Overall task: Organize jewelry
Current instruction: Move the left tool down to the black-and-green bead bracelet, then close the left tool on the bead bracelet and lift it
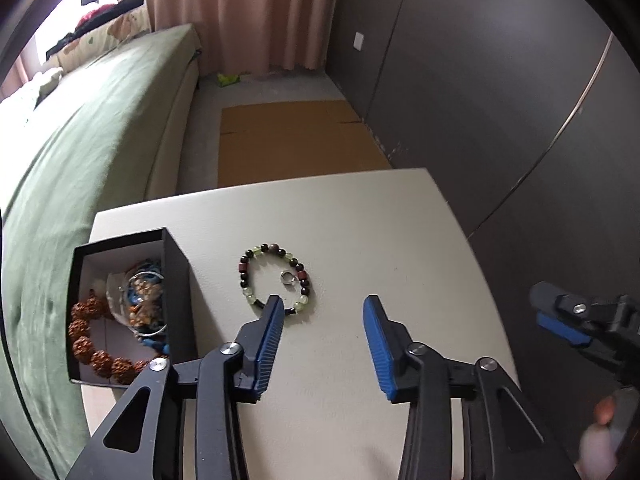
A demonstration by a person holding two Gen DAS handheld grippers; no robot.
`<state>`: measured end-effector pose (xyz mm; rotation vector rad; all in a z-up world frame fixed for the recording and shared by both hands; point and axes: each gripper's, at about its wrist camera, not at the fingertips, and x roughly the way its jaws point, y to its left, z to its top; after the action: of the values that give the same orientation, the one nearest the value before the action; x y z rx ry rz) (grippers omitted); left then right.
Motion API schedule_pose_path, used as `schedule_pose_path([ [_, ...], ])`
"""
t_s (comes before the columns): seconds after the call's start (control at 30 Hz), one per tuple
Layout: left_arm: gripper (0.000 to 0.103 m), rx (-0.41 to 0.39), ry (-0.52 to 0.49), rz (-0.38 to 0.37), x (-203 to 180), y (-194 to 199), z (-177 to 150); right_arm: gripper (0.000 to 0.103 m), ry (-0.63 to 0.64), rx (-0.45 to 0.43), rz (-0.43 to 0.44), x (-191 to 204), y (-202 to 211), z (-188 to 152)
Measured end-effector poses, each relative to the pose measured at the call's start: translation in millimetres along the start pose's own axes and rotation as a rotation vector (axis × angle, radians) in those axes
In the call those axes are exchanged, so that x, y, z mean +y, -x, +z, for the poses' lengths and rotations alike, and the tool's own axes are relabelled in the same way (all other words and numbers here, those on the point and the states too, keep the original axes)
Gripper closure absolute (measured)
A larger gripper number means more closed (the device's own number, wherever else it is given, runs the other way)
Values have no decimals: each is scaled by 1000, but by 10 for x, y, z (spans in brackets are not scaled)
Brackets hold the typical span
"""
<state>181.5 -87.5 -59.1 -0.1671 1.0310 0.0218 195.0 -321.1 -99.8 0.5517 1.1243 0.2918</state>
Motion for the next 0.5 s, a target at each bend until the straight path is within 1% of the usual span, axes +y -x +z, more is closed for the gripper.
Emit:
schedule_pose_path([
  [0.03,69,11,0,3,-25,-51,5,40,-8,3,5,-25,0,9],
  [0.07,71,26,5,5,-38,-113,13,40,-15,8,11,-44,-4,15],
  [0.13,71,40,20,12,-58,-200,29,40,-22,19,23,-64,-21,21],
  [0.27,71,67,23,56,-86,-376,71,40,-27,38,50,-59,-61,50],
  [0.5,71,117,2,120,-122,-668,91,40,-42,52,67,-91,-125,114],
])
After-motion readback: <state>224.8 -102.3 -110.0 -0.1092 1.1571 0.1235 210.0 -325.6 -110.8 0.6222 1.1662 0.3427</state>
